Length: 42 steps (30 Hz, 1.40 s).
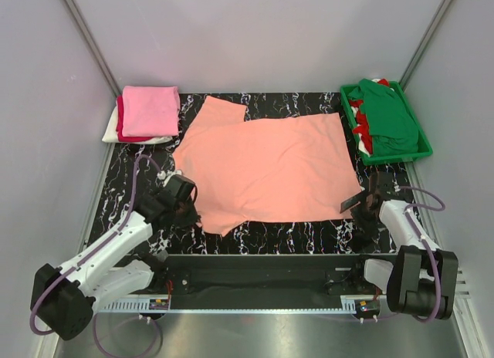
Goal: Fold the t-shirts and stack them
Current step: Fold the tshirt
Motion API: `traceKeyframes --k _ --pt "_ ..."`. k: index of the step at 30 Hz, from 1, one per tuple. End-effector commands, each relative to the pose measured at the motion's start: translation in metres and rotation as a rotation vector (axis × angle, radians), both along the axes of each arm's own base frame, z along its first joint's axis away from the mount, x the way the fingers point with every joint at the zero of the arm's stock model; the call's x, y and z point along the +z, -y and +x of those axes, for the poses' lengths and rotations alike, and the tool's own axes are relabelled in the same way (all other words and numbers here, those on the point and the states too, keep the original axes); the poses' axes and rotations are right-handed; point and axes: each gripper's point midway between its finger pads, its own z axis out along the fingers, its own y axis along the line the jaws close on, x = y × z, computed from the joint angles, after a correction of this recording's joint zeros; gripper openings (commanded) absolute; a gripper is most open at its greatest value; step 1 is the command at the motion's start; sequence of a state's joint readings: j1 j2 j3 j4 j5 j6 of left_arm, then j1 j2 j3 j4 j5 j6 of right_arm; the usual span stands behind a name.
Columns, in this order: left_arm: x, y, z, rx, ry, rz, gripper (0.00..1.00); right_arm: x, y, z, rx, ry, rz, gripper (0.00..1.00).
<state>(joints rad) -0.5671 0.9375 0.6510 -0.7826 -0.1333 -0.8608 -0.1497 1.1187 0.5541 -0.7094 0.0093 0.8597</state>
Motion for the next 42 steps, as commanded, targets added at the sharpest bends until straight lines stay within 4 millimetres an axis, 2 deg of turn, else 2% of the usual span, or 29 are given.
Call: traceKeyframes --k 1,7,10,16,17,18,20,23,26,32,36,39,41,42 --pt "0.001 0.008 0.003 -0.067 0.017 -0.042 0.10 -0.001 0.018 0.027 -0.093 0.093 -0.049 0.87" --pt "-0.002 0.009 0.006 -0.077 0.008 -0.052 0.10 -0.015 0.032 0.035 -0.129 0.071 -0.069 0.77" --pt "-0.001 0.008 0.007 -0.077 0.006 -0.055 0.10 -0.020 0.033 0.040 -0.142 0.066 -0.044 0.67" --pt "-0.002 0.008 0.009 -0.074 0.002 -0.060 0.10 -0.020 0.037 0.040 -0.147 0.051 -0.054 0.32" --pt "-0.001 0.009 0.009 -0.077 0.001 -0.062 0.10 -0.020 0.037 0.039 -0.145 0.054 -0.054 0.25" --pt "0.000 0.009 0.009 -0.076 0.002 -0.063 0.10 -0.017 0.035 0.039 -0.142 0.069 -0.049 0.12" --pt "0.003 0.008 0.007 -0.078 0.000 -0.063 0.10 -0.014 0.033 0.037 -0.132 0.083 -0.045 0.00" --pt "0.011 0.008 0.004 -0.087 0.001 -0.067 0.09 -0.010 0.025 0.030 -0.118 0.091 -0.012 0.00" --pt "0.019 0.005 0.000 -0.082 0.011 -0.075 0.09 0.004 0.015 0.024 -0.101 0.119 0.023 0.00" --pt "0.041 0.008 -0.020 -0.106 -0.008 -0.134 0.07 0.043 -0.001 0.011 -0.068 0.206 0.077 0.00" --pt "0.057 0.007 -0.028 -0.124 -0.002 -0.149 0.07 0.060 -0.010 0.002 -0.043 0.231 0.105 0.00" --pt "0.069 0.010 -0.028 -0.182 -0.006 -0.143 0.07 0.076 -0.012 0.014 -0.024 0.299 0.113 0.00" --pt "0.068 0.009 -0.021 -0.219 -0.035 -0.086 0.07 0.080 -0.010 0.024 -0.012 0.308 0.117 0.00" --pt "0.079 0.011 -0.013 -0.233 -0.014 -0.075 0.07 0.092 -0.008 0.037 0.000 0.346 0.109 0.00"
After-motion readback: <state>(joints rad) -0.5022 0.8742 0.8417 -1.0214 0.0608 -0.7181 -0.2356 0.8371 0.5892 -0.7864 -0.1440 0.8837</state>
